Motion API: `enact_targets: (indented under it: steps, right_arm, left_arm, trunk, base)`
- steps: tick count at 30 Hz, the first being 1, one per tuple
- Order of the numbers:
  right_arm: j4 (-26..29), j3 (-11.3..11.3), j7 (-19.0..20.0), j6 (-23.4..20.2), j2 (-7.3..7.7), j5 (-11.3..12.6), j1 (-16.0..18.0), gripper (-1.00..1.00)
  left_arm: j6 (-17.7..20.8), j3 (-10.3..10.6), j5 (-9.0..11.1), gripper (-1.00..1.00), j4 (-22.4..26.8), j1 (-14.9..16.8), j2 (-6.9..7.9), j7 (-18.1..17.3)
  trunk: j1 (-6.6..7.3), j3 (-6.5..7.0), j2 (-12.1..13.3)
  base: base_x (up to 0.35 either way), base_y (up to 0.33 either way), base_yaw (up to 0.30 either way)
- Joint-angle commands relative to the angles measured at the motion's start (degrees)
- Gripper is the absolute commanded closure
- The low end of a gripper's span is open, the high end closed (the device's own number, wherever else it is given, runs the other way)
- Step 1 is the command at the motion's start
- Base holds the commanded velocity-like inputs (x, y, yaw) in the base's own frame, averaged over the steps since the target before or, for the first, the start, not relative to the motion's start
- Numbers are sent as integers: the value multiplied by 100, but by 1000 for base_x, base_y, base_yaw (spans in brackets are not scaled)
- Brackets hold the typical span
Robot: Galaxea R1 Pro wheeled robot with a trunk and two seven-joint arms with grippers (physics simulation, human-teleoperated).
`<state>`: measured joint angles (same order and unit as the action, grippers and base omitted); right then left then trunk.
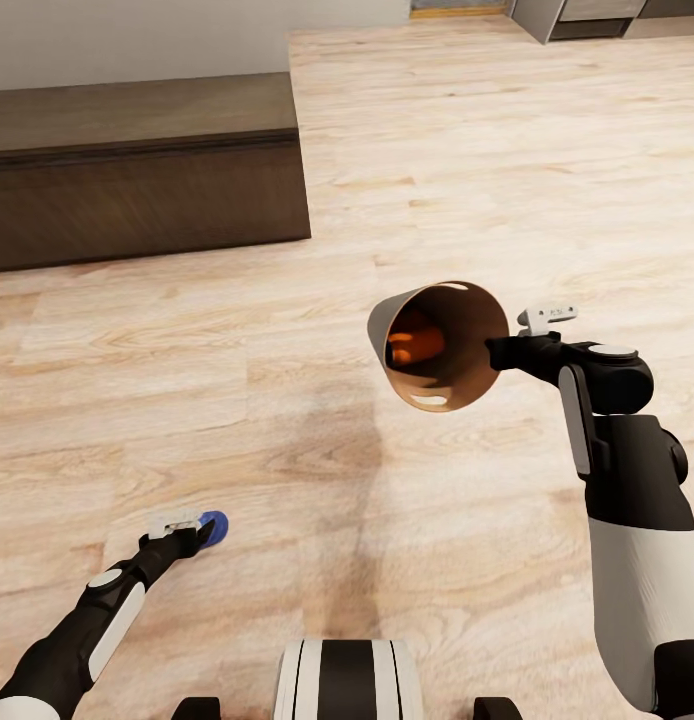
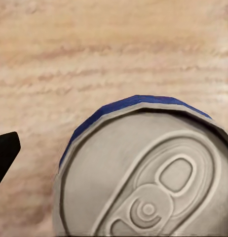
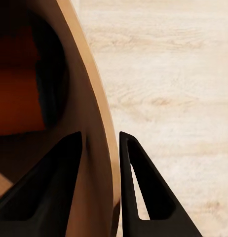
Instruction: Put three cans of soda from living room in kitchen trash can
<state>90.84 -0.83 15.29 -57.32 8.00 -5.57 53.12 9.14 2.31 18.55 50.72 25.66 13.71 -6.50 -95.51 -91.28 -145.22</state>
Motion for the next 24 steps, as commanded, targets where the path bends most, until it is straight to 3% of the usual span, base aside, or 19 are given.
enact_targets:
  steps: [1,4,5,13,24]
  right_arm:
    - [4,3,0,-8,-1,91,1,100]
    - [4,4,0,-8,-1,91,-2,100]
    - [4,4,0,-8,-1,91,-3,100]
    - [4,4,-15,-8,-1,89,-4,100]
    - [4,4,-26,0,-5,91,-4,100]
  left_arm:
    - [0,-1,0,-100,0,0,0,0]
    - [0,-2,3,-100,0,0,0,0]
    - [-5,-2,6,100,1,0,0,6]
    - [-565,-3,-6,100,0,-24,0,-5]
    - [-639,-3,-1,100,0,-26,0,0]
  trunk:
    - [1,1,0]
    - [1,1,0]
    - [1,1,0]
    - [1,1,0]
    - [1,1,0]
  base:
    - [0,0,0]
    - [0,0,0]
    - [0,0,0]
    - [0,0,0]
    - [0,0,0]
